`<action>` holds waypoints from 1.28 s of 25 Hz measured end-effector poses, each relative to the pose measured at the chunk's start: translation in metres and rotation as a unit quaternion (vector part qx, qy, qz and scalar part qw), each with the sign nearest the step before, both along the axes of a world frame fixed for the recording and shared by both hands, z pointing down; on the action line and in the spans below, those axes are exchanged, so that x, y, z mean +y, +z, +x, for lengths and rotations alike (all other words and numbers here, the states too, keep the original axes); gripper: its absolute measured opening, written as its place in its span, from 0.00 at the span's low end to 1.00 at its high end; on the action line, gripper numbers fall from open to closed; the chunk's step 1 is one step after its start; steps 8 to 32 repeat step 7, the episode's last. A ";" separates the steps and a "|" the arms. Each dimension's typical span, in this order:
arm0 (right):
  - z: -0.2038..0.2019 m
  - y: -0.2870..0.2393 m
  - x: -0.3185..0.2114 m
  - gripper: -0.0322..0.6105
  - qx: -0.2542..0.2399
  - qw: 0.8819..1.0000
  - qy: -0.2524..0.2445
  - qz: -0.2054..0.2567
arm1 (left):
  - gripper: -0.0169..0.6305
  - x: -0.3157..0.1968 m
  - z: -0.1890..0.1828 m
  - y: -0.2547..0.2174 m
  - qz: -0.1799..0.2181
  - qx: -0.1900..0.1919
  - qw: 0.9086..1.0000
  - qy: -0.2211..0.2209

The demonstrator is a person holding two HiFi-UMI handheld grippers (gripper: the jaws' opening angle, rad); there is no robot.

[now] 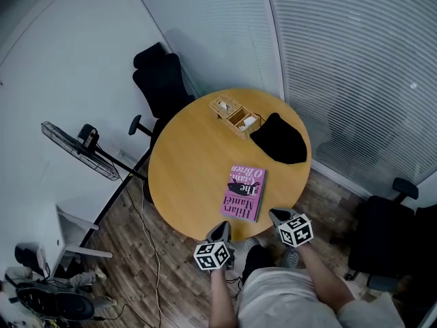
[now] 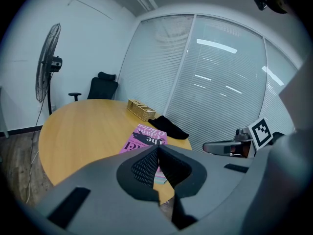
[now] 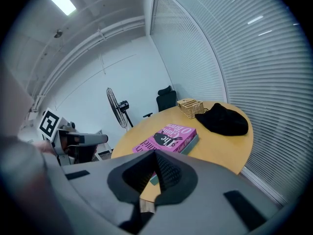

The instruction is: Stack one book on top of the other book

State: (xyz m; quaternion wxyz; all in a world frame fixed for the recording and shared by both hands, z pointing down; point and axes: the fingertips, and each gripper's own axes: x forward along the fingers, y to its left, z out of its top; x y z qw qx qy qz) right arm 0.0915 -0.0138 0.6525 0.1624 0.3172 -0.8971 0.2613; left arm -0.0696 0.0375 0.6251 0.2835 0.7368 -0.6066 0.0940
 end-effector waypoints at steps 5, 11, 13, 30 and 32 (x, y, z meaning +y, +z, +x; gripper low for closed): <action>0.001 0.000 -0.003 0.08 0.001 1.000 0.001 0.001 | 0.07 -0.004 -0.001 0.000 0.000 0.003 1.000 -0.001; 0.001 0.000 -0.005 0.08 0.002 1.000 0.002 0.001 | 0.07 -0.005 0.000 0.000 0.000 0.003 1.000 0.000; 0.001 0.000 -0.005 0.08 0.002 1.000 0.002 0.001 | 0.07 -0.005 0.000 0.000 0.000 0.003 1.000 0.000; 0.001 0.000 -0.005 0.08 0.002 1.000 0.002 0.001 | 0.07 -0.005 0.000 0.000 0.000 0.003 1.000 0.000; 0.001 0.000 -0.005 0.08 0.002 1.000 0.002 0.001 | 0.07 -0.005 0.000 0.000 0.000 0.003 1.000 0.000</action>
